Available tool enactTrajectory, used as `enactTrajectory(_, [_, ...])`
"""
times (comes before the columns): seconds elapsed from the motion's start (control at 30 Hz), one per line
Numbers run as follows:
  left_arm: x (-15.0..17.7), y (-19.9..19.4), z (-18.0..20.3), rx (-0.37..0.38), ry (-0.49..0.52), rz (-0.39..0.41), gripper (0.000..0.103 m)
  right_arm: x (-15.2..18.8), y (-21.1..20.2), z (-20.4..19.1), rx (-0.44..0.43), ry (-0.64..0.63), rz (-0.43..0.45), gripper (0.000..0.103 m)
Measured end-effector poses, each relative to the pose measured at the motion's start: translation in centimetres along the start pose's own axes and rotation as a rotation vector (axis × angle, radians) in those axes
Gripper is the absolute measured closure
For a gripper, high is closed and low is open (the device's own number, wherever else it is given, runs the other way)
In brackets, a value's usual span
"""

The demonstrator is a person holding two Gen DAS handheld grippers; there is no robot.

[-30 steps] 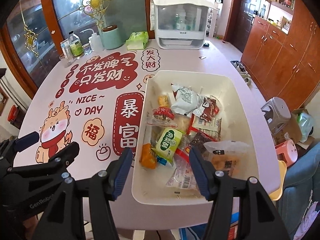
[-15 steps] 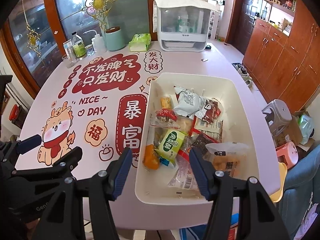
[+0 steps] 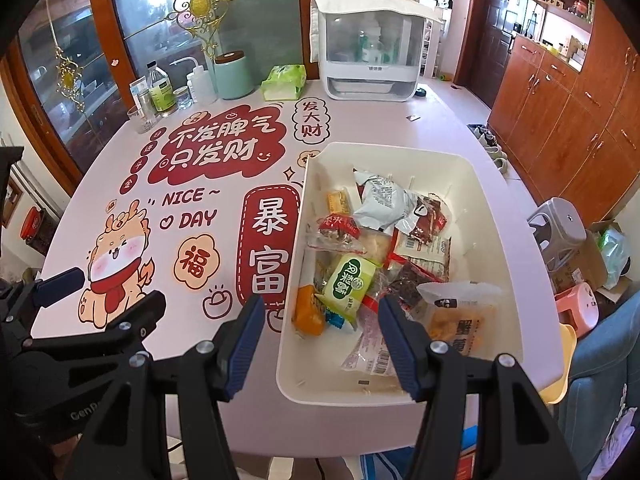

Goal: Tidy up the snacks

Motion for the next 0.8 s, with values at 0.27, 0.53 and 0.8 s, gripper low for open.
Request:
enactTrajectory(0.27, [0.18, -0.05, 0.22, 0.009, 0.004, -0.008, 0.009, 0.20, 0.06, -0.06, -0.002, 0.005, -0.004, 0.043])
enactTrajectory(0.53, [0.10, 0.09, 0.64, 0.010, 0.002, -0.010, 0.009, 0.39, 0.05, -0.13, -0.004, 0.007, -0.005, 0.043])
enactTrajectory(0.8, [0.10, 0.08, 0.62, 0.011, 0.002, -0.009, 0.009, 0.36, 0.07, 0.01, -0.005, 0.006, -0.005, 0.043])
Point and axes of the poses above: each gripper's, at about its wrist camera, not at the fingertips, and y roughly the way its jaws point, z to its right, x to its underside, the point moved 8 cm from there along y, roughly the way its jaws point, and after that the axes turned 5 degrees about z, right-handed, at the moved point
